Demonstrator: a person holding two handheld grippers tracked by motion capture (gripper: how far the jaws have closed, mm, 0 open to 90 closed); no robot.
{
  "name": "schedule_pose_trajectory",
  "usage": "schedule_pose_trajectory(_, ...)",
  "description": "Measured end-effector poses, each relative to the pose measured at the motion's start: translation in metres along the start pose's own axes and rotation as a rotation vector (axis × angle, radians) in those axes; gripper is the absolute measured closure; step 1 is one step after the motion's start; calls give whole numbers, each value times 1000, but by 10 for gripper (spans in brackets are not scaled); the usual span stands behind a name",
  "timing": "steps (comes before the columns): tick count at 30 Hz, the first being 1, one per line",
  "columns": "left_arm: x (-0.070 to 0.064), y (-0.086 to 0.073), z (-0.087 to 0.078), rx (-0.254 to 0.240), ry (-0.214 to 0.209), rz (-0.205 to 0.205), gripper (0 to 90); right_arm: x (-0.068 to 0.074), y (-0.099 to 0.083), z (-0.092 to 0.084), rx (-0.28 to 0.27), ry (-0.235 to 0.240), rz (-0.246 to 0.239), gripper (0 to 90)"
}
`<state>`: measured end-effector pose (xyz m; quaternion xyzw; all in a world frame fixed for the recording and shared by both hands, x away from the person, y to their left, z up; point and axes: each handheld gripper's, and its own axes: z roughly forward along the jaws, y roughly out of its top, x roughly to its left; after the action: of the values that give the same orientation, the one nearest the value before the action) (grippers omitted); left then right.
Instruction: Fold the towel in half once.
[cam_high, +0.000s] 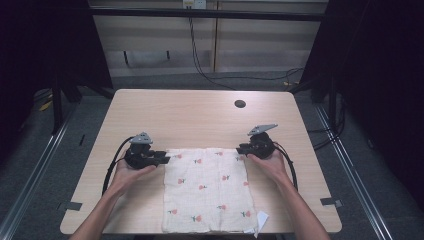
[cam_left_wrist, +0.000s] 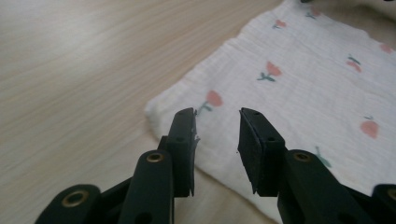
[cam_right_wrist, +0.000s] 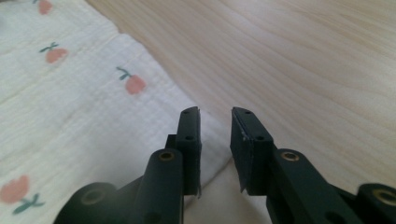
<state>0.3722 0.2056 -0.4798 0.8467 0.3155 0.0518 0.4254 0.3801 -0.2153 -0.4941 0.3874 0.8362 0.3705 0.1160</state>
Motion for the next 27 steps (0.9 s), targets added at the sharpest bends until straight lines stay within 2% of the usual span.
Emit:
schedule_pose_trajectory(2, 5, -1, -1, 1, 10, -8, 645, -3, 1, 6, -7, 9, 20, 715)
schedule_pose_trajectory(5, 13, -1, -2, 6, 47, -26, 611, -3, 0, 13, 21, 0, 9, 723)
schedule_pose_trajectory(6, 17, -1, -1, 6, 52, -37, 599, -1, -1, 13, 14, 0, 10, 778)
schedule_pose_trajectory(7, 20, -1, 1, 12, 65, -41, 599, -1, -1, 13, 14, 0, 10, 778)
schedule_pose_trajectory(10, 27, 0, 10, 33, 79, -54, 575, 0, -1, 11, 34, 10, 10, 855)
schedule_pose_trajectory(11, 29, 1, 14, 24, 91, -56, 575, 0, -1, 11, 33, 10, 13, 862)
schedule_pose_trajectory(16, 35, 8, 31, 21, 53, -105, 554, 1, 0, 12, 26, 17, 28, 871)
schedule_pose_trajectory(18, 31, 9, 34, 57, 49, -65, 584, 2, 0, 11, 29, 15, 20, 871)
schedule_pose_trajectory(20, 28, 10, 37, 86, 63, -48, 604, 2, 1, 9, 25, 28, 26, 871)
schedule_pose_trajectory(21, 26, 10, 37, 84, 107, -33, 629, 2, 1, 9, 28, 25, 24, 872)
schedule_pose_trajectory(22, 25, 9, 38, 79, 123, -23, 665, 1, 1, 8, 16, 35, 32, 872)
schedule_pose_trajectory(24, 24, 10, 38, 81, 78, -22, 691, 1, 0, 8, 11, 40, 38, 872)
schedule_pose_trajectory(25, 22, 9, 38, 93, 76, 2, 745, 1, 0, 7, 5, 51, 47, 873)
schedule_pose_trajectory(26, 20, 9, 38, 95, 64, 7, 799, 0, -1, 7, 0, 63, 58, 873)
schedule_pose_trajectory(27, 20, 8, 37, 95, 34, 5, 854, -1, -1, 6, -7, 64, 66, 874)
